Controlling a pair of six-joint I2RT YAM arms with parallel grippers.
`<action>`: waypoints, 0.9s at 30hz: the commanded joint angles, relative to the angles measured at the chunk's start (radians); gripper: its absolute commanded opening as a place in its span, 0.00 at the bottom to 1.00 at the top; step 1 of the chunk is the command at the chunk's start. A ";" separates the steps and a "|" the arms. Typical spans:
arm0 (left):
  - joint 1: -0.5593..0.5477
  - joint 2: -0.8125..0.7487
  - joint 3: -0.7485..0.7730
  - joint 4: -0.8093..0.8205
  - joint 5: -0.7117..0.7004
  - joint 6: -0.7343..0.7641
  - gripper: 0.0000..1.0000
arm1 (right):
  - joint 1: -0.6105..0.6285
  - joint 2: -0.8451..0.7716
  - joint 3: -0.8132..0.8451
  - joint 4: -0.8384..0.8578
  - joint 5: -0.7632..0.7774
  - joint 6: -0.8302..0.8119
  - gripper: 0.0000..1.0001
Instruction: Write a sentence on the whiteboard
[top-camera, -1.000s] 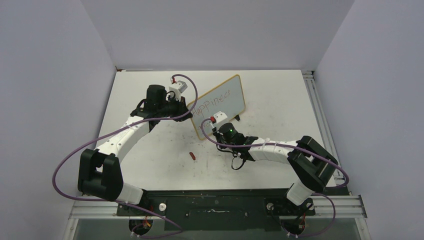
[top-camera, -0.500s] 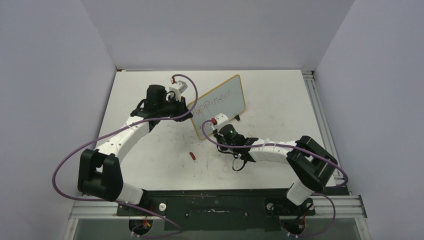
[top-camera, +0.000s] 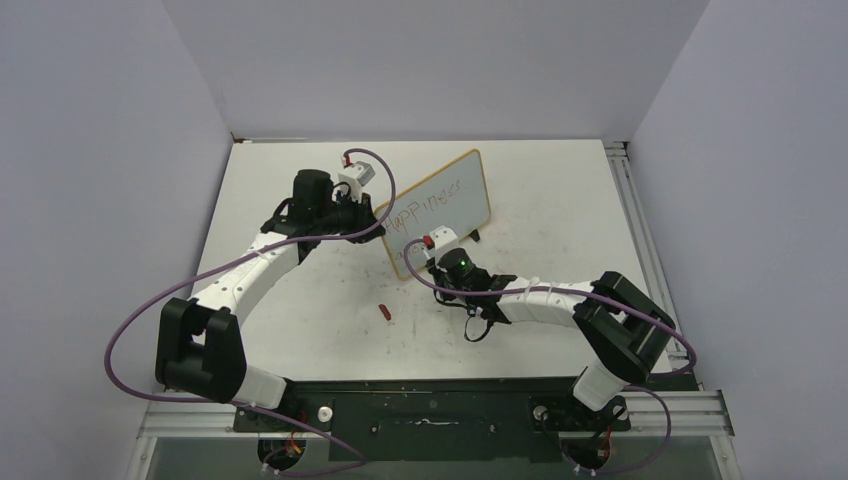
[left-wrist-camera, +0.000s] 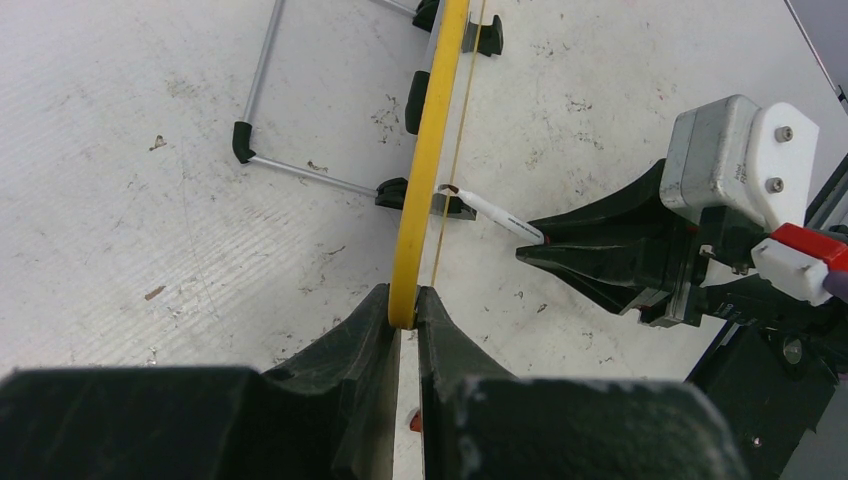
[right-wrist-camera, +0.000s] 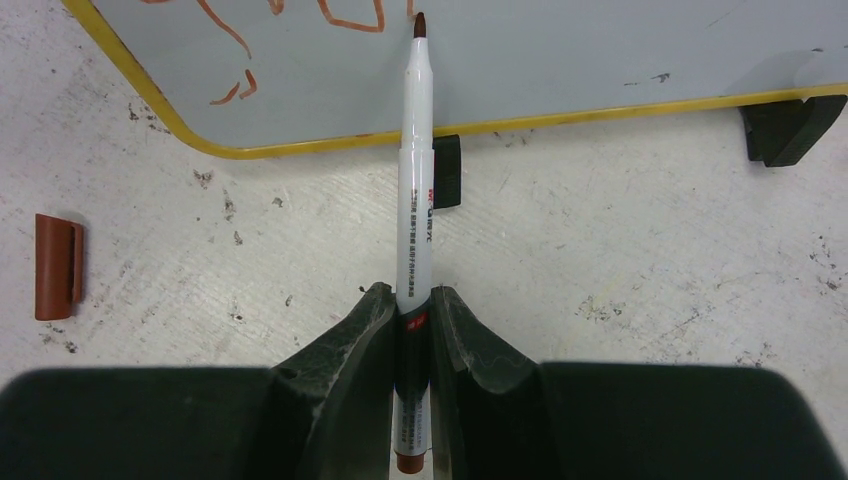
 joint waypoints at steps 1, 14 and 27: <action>-0.001 -0.035 0.030 0.020 0.004 0.014 0.00 | -0.013 -0.019 0.054 0.023 0.035 -0.011 0.05; -0.001 -0.035 0.030 0.019 0.003 0.014 0.00 | -0.017 -0.003 0.093 0.014 0.033 -0.035 0.05; -0.001 -0.037 0.031 0.020 0.003 0.013 0.00 | -0.017 -0.008 0.014 0.018 0.019 0.011 0.05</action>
